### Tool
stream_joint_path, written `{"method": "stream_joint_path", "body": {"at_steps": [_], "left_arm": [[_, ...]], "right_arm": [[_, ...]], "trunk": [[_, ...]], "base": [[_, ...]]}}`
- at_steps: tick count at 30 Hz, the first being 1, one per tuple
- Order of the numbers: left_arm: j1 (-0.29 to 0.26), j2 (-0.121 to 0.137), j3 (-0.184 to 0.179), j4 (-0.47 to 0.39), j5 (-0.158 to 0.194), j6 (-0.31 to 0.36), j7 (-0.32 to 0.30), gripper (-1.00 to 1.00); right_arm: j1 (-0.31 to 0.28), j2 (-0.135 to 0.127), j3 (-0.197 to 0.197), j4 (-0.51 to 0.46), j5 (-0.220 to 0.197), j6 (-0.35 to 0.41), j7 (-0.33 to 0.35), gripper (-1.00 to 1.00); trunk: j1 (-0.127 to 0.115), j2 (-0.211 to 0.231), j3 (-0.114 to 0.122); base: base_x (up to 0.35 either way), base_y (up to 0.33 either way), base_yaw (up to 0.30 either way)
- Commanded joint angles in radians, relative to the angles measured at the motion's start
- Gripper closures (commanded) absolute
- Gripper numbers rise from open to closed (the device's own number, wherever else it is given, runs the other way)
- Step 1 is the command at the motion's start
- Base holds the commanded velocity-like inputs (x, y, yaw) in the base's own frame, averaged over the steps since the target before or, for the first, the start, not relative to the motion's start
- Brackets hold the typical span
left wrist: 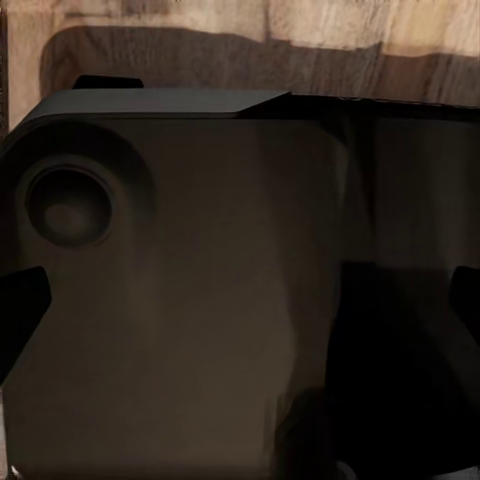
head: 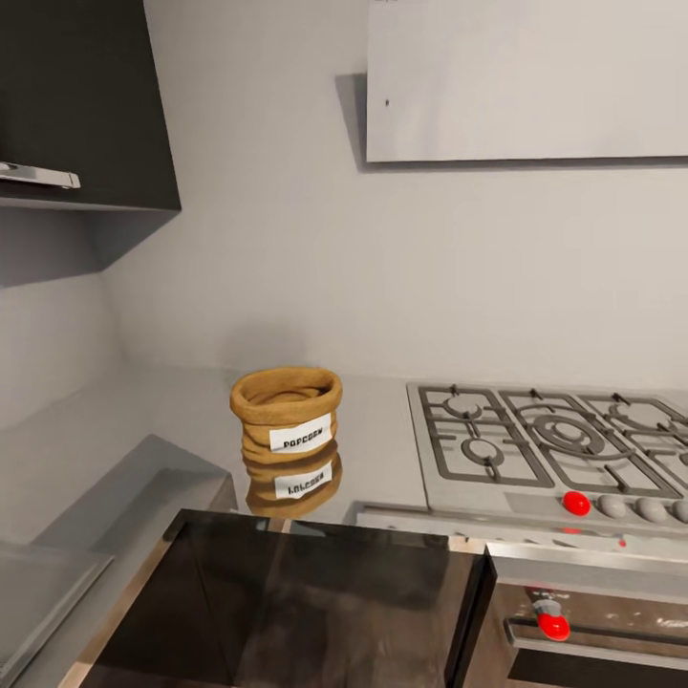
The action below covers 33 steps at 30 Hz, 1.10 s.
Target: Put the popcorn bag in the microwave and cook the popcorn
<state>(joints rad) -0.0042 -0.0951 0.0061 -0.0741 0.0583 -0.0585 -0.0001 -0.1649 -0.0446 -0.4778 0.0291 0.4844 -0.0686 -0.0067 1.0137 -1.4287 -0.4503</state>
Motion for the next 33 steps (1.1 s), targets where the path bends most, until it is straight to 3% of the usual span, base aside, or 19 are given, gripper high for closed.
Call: {"method": "stream_joint_path", "body": {"at_steps": [1,33], "left_arm": [[0.000,0.000,0.000,0.001,0.006,-0.003,0.000,-1.00],[0.000,0.002,0.000,0.000,0.006,-0.003,0.000,-1.00]], "right_arm": [[-0.001,0.000,-0.008,0.003,0.008,-0.005,-0.001,-1.00],[-0.001,-0.004,-0.008,0.003,0.008,-0.012,-0.001,-1.00]], "trunk": [[-0.004,0.007,0.002],[-0.127,0.231,0.103]], "base": [[0.000,0.000,0.000],[0.000,0.000,0.000]]}}
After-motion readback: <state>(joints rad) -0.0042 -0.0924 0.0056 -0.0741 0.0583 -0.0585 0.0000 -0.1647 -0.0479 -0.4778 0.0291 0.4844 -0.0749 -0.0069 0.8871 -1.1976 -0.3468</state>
